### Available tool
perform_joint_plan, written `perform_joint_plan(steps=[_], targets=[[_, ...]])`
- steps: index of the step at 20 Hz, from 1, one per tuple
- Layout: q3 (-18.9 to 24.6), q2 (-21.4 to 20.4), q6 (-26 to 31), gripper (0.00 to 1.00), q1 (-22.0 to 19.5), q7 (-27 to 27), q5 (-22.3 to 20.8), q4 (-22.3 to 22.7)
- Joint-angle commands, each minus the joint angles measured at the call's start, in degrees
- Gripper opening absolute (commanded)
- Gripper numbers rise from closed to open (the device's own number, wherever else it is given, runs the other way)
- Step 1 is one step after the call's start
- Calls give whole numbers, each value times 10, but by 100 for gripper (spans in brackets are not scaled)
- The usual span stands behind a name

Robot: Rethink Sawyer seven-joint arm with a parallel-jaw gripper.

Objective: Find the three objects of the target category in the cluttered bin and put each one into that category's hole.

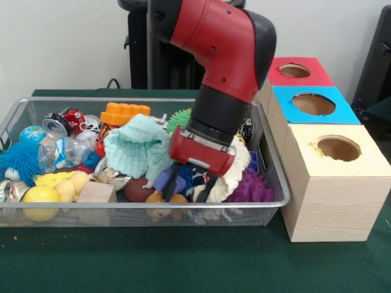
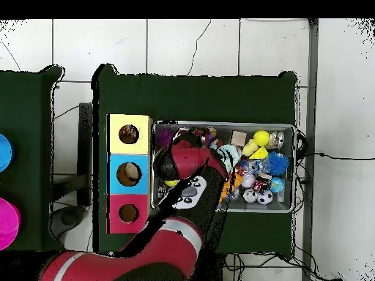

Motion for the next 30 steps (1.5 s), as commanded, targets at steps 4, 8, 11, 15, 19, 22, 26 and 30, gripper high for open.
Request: perform_joint_plan(steps=[4,8,11,15,19,22,26,30], targets=[[266,47,193,100,-178,-58,-1,-35],[308,38,221,100,-199,-53,3,-15],[323,34,237,100,-204,-43,1,-8],[335,16,254,100,-207,-29,-1,14],[270,-22,183,100,-153,24,-37,23],[150,-23,125,100,-66,86,-66,-7],[22,4,93,100,19,134,-60,-38],[-9,11,70,100,44,135,-32,-28]])
